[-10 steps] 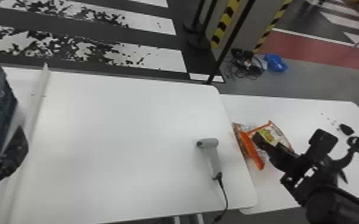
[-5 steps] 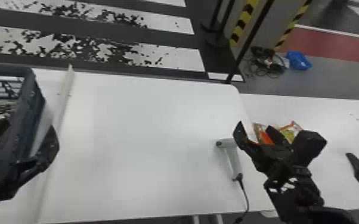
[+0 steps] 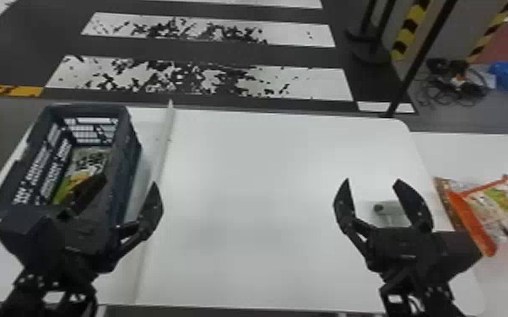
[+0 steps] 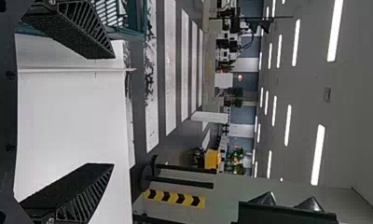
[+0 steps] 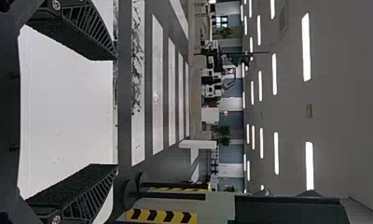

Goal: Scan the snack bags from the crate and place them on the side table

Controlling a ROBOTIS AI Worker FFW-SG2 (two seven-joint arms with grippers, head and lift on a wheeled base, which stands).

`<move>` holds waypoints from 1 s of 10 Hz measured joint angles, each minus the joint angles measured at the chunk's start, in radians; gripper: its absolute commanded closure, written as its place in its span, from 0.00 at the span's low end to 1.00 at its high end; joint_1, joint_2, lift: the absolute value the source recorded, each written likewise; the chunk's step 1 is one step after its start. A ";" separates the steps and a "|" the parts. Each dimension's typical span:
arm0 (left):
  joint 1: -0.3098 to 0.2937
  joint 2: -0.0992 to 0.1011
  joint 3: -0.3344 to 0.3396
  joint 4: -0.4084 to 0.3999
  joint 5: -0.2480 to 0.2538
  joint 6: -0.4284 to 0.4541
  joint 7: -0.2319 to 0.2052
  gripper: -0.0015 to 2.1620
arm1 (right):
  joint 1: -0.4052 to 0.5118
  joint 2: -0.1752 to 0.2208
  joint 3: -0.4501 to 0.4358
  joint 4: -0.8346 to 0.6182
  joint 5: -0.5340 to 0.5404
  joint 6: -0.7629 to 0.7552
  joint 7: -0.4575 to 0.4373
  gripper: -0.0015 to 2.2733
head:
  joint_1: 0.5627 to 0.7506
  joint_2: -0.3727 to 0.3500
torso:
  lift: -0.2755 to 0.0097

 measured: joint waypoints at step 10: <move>-0.154 0.077 0.299 -0.127 -0.011 0.385 -0.179 0.01 | 0.017 -0.005 0.091 0.084 0.050 -0.112 -0.048 0.03 | 0.70 0.82 | 0.79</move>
